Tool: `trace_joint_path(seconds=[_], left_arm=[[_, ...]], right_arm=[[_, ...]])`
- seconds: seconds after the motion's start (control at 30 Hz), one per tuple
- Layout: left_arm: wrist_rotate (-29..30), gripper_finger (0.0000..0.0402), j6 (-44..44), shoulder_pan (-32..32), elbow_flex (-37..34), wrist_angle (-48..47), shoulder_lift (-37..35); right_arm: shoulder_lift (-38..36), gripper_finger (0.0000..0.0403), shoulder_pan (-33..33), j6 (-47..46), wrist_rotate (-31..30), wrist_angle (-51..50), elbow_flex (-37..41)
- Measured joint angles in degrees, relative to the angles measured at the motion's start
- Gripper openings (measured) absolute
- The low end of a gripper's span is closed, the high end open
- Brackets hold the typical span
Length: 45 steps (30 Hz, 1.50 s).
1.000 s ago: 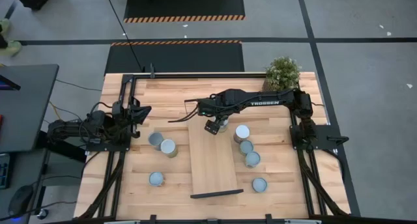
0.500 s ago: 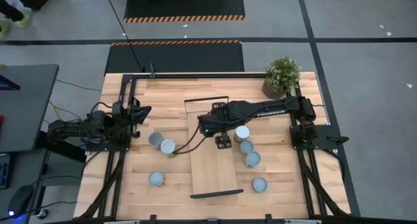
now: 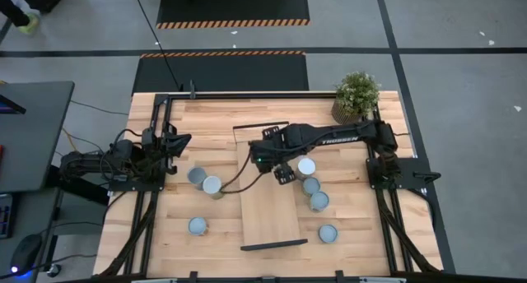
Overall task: Pick and place cans onto a shelf
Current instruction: Put the canned carrots on the shelf
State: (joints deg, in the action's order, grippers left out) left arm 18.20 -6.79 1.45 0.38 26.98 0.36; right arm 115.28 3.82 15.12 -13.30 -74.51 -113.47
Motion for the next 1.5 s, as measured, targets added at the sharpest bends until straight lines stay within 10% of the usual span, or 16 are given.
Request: trace_joint_path(seconds=[1.5], left_arm=[[-0.02, 0.0023, -0.02, 0.01, 0.01, 0.20, 0.87]], right_arm=[[13.09, 0.0352, -4.07, 3.01, 0.81, -15.15, -12.71]])
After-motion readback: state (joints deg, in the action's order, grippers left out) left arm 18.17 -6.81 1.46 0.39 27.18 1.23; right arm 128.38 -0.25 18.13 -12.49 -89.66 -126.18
